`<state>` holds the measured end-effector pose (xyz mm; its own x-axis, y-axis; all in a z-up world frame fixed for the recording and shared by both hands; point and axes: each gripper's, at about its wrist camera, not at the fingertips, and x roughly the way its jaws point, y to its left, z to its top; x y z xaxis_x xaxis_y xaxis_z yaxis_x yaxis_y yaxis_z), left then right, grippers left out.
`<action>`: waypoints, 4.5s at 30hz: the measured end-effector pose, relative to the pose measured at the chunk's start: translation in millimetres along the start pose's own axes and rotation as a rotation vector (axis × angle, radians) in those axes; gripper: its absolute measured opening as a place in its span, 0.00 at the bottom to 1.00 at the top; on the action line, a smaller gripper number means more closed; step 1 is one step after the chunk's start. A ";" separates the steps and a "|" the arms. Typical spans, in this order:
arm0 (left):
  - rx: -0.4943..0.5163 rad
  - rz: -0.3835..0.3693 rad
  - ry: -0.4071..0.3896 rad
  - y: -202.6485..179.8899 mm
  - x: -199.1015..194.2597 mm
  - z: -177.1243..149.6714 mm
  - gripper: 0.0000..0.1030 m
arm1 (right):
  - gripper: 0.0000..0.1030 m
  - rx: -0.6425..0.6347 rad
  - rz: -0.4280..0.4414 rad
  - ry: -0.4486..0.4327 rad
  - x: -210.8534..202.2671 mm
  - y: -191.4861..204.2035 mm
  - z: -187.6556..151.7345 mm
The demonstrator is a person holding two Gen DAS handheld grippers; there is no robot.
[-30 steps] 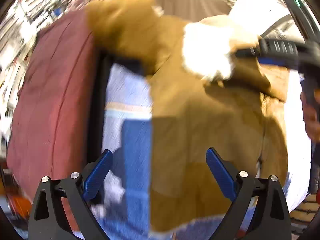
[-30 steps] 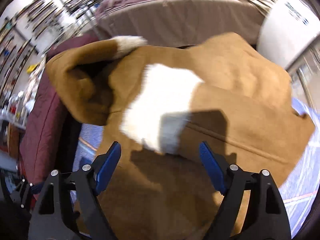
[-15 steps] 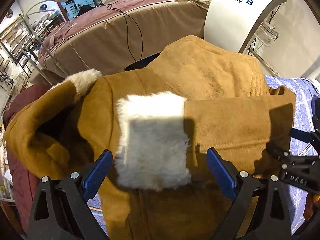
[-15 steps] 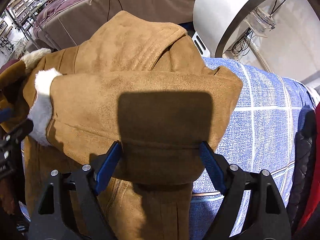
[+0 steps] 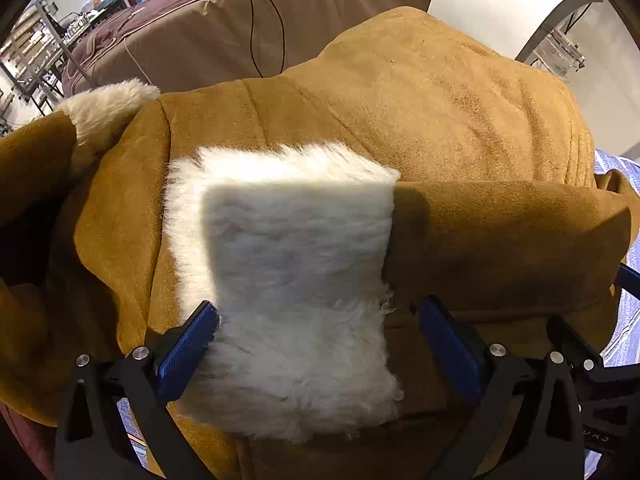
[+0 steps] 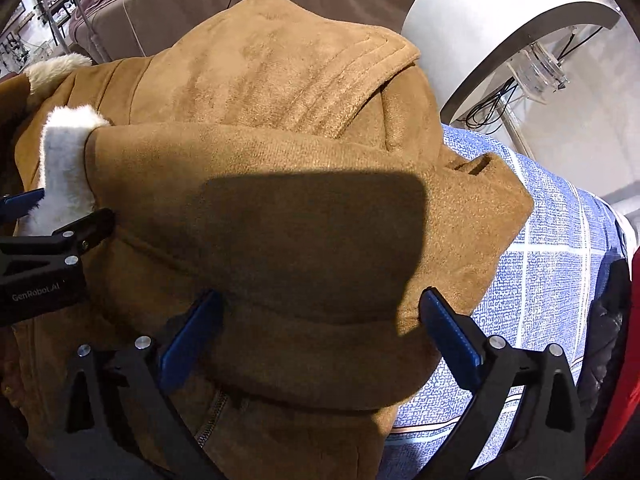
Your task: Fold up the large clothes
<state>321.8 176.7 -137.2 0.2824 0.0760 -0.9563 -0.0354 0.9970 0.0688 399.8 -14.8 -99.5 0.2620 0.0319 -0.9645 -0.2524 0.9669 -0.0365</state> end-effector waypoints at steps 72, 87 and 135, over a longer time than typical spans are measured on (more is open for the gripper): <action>0.327 -0.189 -0.296 -75.4 -140.7 13.5 0.16 | 0.95 0.272 0.223 0.111 -91.0 -60.0 -122.8; 0.418 -0.240 -0.316 -92.4 -149.2 -31.1 0.88 | 0.95 0.390 0.216 0.089 -88.2 -104.1 -113.2; -0.086 0.068 -0.039 32.5 -53.9 24.9 0.92 | 0.46 0.349 0.174 -0.050 -92.3 -98.9 -35.9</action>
<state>329.3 205.3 -76.3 0.3140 0.1453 -0.9382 -0.1371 0.9848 0.1066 367.2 -122.5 -16.2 0.2903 0.2068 -0.9343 0.0328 0.9736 0.2257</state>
